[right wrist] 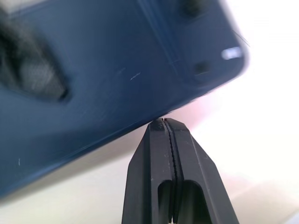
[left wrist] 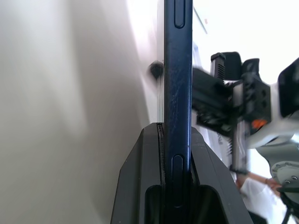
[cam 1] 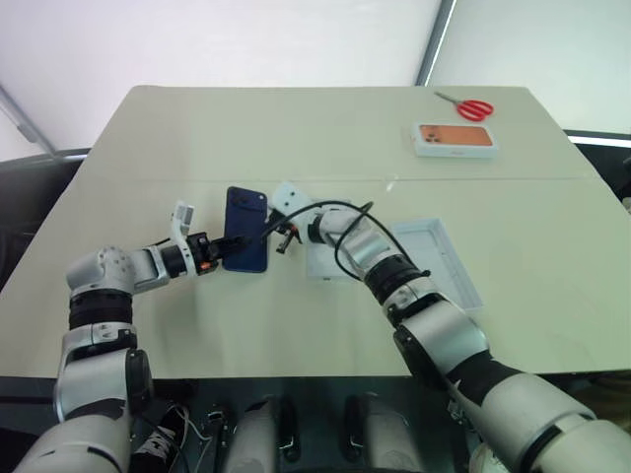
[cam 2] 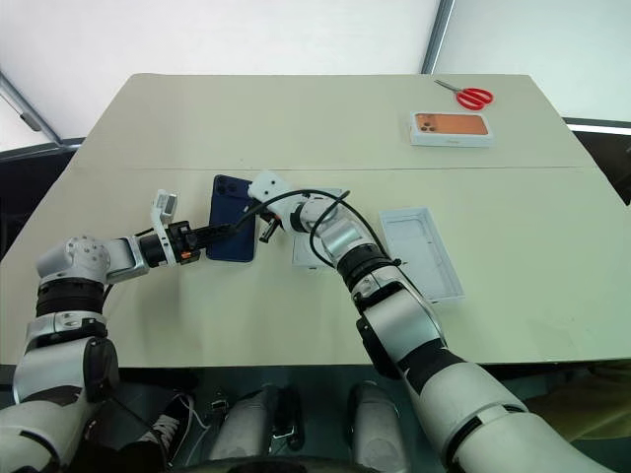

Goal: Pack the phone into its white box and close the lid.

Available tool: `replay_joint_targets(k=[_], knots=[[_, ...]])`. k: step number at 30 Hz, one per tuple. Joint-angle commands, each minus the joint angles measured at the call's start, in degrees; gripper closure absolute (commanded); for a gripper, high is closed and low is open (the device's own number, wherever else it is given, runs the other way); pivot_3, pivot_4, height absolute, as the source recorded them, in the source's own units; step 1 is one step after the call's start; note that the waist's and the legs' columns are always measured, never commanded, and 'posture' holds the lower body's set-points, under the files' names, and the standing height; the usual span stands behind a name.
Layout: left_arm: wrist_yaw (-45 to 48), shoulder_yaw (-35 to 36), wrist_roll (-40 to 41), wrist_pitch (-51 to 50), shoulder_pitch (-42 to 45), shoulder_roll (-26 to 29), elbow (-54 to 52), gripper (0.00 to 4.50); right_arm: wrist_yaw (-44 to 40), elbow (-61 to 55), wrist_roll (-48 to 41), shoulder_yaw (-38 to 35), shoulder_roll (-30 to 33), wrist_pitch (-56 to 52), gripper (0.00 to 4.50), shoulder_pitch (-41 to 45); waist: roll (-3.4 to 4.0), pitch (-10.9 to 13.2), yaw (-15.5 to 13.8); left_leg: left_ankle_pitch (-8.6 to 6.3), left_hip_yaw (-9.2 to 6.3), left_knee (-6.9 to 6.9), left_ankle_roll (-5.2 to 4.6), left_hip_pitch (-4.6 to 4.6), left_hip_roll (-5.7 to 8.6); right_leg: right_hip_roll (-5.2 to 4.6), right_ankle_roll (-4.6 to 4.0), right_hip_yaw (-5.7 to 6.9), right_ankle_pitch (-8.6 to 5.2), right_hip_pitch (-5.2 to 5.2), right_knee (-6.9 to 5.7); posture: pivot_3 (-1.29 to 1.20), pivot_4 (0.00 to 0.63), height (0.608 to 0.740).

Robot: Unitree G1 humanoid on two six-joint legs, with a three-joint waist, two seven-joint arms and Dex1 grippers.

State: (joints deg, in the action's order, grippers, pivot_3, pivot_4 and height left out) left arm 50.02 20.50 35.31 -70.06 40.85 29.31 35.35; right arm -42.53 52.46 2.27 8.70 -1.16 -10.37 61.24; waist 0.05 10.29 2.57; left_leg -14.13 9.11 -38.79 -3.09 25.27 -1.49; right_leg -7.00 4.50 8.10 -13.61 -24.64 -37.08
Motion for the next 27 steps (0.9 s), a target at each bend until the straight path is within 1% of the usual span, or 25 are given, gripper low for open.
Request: replay_joint_targets(k=[1, 3, 5, 7, 9, 11, 14, 17, 20, 22, 27], knots=[[-2.2, 5.8, 4.0, -2.1, 1.3, 0.0, 1.3, 4.5, -8.8, -10.3, -8.5, -3.8, 0.9, -4.3, 3.64, -0.7, 0.0, 0.0, 0.1, 0.0, 0.0, 0.0, -0.01, 0.0, 0.0, 0.01, 0.0, 0.0, 0.0, 0.0, -0.01, 0.0, 0.15, 0.738], [-3.2, 7.3, 5.1, -2.2, 1.2, -0.3, 0.4, 4.5, -9.8, -14.5, -10.8, -4.5, 1.1, -8.3, 2.69, -2.0, 0.0, 0.0, 0.1, 0.0, 0.0, 0.0, -0.01, 0.0, -0.03, 0.04, 0.0, 0.0, 0.0, -0.01, 0.0, 0.0, 0.15, 0.738], [-5.3, 8.2, 5.4, -1.7, 1.0, -1.2, -1.3, 4.5, -11.7, -20.8, -10.6, -2.0, 2.8, -10.7, 1.55, -5.2, -0.02, 0.0, 0.0, 0.0, -0.01, 0.0, -0.01, 0.01, -0.03, 0.04, 0.0, 0.0, 0.0, 0.0, 0.0, 0.0, 0.15, 0.738], [-7.3, 9.6, 6.3, -1.4, 1.1, -2.4, -2.6, 4.5, -15.5, -28.3, -11.0, 0.7, 6.1, -13.0, 0.74, -9.2, -0.04, 0.0, -0.2, -0.01, -0.04, -0.02, -0.01, 0.04, 0.0, -0.01, 0.0, 0.01, 0.0, -0.01, 0.0, 0.0, 0.15, 0.738], [-8.6, 10.0, 6.9, -1.4, 1.0, -3.1, -4.3, 4.5, -19.1, -34.9, -11.3, 2.6, 10.1, -13.8, 0.74, -12.8, -0.08, 0.0, -0.4, -0.02, -0.06, -0.04, -0.02, 0.12, 0.02, -0.05, 0.0, 0.01, 0.0, -0.04, 0.02, 0.0, 0.15, 0.738], [-9.6, 10.7, 7.9, -2.0, 0.8, -3.7, -6.1, 4.5, -22.3, -39.8, -9.0, 6.1, 15.5, -11.9, 0.74, -16.2, -0.1, 0.1, -0.3, -0.04, -0.04, -0.06, -0.03, 0.14, 0.04, -0.07, 0.0, 0.0, 0.0, -0.09, 0.02, 0.0, 0.15, 0.738], [-10.6, 10.5, 9.0, -2.5, 0.0, -4.4, -9.7, 4.5, -25.3, -45.8, -9.6, 7.7, 21.6, -12.8, 0.74, -19.6, -0.11, 0.1, -0.1, -0.1, -0.04, -0.06, 0.08, 0.15, 0.01, -0.06, 0.0, 0.0, 0.0, -0.14, 0.02, 0.0, 0.15, 0.738], [-12.3, 11.3, 10.2, -3.4, 0.0, -5.0, -11.7, 4.5, -25.8, -49.2, -11.3, 7.0, 24.6, -16.3, 0.74, -20.6, -0.11, 0.1, 0.1, -0.06, -0.01, -0.06, 0.03, 0.14, -0.05, -0.06, 0.0, -0.02, 0.0, -0.16, 0.02, 0.0, 0.15, 0.738], [-13.5, 11.5, 11.2, -3.9, -0.2, -5.4, -12.7, 4.5, -26.6, -50.1, -8.5, 9.0, 28.6, -13.9, 0.74, -21.6, -0.12, 0.1, -0.1, -0.02, 0.0, -0.06, -0.01, 0.13, -0.08, -0.02, 0.0, -0.03, 0.0, -0.16, 0.02, 0.0, 0.15, 0.738], [-14.2, 10.9, 11.6, -3.9, -0.5, -5.7, -13.6, 4.5, -27.2, -50.9, -8.7, 9.3, 30.4, -13.9, 0.74, -22.4, -0.15, 0.1, -0.3, -0.02, 0.01, -0.07, -0.02, 0.13, -0.05, -0.02, 0.0, -0.03, 0.0, -0.15, 0.05, 0.0, 0.15, 0.738], [-15.1, 10.6, 12.8, -5.2, -1.1, -6.0, -15.4, 4.5, -26.8, -49.9, -7.8, 9.6, 32.5, -12.8, 0.74, -23.3, -0.18, 0.1, -0.7, -0.03, 0.0, -0.09, -0.02, 0.14, -0.02, -0.12, 0.0, -0.02, 0.0, -0.14, 0.05, 0.0, 0.15, 0.738]])
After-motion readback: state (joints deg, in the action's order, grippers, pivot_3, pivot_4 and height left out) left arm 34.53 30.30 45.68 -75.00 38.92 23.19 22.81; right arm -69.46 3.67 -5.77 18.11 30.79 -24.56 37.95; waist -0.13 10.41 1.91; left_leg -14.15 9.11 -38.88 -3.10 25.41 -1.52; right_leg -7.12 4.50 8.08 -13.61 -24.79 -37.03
